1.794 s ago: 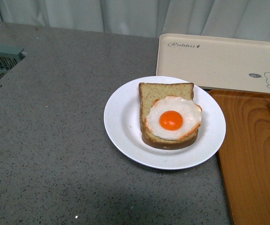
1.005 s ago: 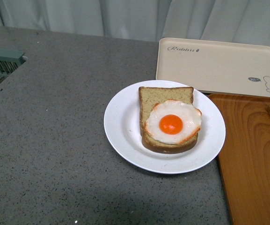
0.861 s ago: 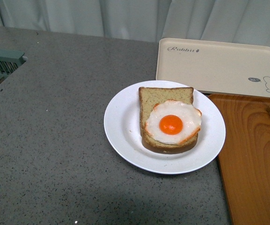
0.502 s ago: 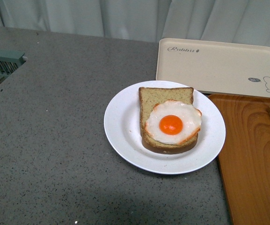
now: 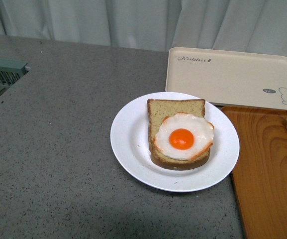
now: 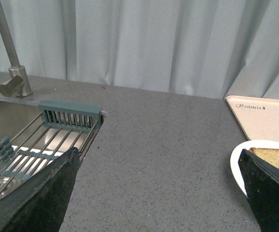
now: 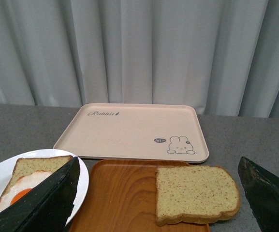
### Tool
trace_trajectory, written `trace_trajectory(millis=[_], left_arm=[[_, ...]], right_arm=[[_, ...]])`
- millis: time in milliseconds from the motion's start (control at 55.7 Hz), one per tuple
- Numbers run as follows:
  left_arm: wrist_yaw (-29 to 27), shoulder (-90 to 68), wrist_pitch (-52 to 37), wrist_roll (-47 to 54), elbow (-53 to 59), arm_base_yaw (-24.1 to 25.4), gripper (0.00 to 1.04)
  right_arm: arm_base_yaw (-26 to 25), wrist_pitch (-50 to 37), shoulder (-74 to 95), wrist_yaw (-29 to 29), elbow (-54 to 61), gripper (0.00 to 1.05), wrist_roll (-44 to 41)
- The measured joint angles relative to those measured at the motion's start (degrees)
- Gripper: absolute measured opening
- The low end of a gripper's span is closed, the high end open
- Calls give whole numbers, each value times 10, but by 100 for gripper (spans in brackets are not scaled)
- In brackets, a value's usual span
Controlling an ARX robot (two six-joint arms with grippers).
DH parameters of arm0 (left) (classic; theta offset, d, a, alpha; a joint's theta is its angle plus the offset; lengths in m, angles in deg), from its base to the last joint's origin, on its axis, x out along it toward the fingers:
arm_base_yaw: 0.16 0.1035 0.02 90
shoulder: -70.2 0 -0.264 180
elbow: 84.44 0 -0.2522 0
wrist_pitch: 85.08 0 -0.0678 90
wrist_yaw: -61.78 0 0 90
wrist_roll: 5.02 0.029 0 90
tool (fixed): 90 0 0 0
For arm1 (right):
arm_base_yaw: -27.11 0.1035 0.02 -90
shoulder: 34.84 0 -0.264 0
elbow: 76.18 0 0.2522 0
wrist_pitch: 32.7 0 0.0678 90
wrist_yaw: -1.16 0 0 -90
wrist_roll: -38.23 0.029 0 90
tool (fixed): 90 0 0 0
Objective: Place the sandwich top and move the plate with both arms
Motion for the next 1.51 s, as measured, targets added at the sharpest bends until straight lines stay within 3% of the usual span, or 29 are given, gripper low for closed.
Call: trace_trajectory(millis=[197,305,413,502,646,807,969,1507], left_arm=[[0,0,0,0,0,0,98],[0,0,0,0,0,0,98],[0,0,0,0,0,0,98],[0,0,0,0,0,0,98],[0,0,0,0,0,0,98],[0,0,0,0,0,0,98],[0,0,0,0,0,0,98],[0,0,0,0,0,0,98]], right_arm=[[0,1,1,2,0,96,0],[-45,126,78,114,-56,96,179],[-107,85,140,159,-77,96,249],[-178,-2,254,179,-123,96,268],[-235,-104,449,160,-210,96,273],[-252,-128,632,122,-292,96,282],[-247,-114,773,77,-343,96,290],[-222,-85,957,17,-371,96,330]])
